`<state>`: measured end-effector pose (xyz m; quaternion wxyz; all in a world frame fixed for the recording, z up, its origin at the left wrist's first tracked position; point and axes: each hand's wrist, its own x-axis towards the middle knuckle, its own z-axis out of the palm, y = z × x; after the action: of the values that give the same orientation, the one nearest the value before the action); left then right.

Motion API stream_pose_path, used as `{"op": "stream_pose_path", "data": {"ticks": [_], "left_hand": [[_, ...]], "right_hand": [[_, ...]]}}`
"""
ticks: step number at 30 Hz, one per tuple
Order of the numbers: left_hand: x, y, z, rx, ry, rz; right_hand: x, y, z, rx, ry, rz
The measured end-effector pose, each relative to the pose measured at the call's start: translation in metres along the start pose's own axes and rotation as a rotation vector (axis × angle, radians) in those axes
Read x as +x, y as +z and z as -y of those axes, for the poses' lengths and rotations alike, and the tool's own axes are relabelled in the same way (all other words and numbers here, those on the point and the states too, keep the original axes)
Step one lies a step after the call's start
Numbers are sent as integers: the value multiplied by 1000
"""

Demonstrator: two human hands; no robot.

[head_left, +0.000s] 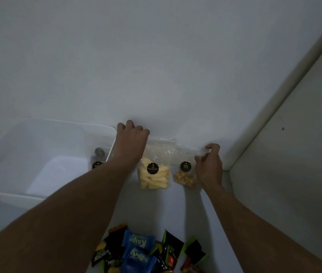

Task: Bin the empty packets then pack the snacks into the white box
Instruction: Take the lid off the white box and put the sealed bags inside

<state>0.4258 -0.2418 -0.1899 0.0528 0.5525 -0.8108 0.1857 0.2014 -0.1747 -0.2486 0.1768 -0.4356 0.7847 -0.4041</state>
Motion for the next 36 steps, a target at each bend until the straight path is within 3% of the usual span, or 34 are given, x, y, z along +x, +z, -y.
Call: {"op": "stream_pose_path", "data": {"ticks": [3,6,12,19,28,36], "left_hand": [[2,-8,1,-123,100,2],[2,-16,2,-421,118,83],[0,-48,1,-716,111,161],[1,-110,45,-982,64,73],[-16,-187,163,-1035,29,-58],[-59,-188,264,-992,-63,-49]], "right_hand": [[-2,-10,-2,-94,-108,102],[-4,-26,5,-212,-215,178],[-9,-69,45,-288,-239,132],[-28,-107,118,-357,-338,90],[-89,-114,232,-395,-425,39],[-146,-61,306,-319,-467,31]]}}
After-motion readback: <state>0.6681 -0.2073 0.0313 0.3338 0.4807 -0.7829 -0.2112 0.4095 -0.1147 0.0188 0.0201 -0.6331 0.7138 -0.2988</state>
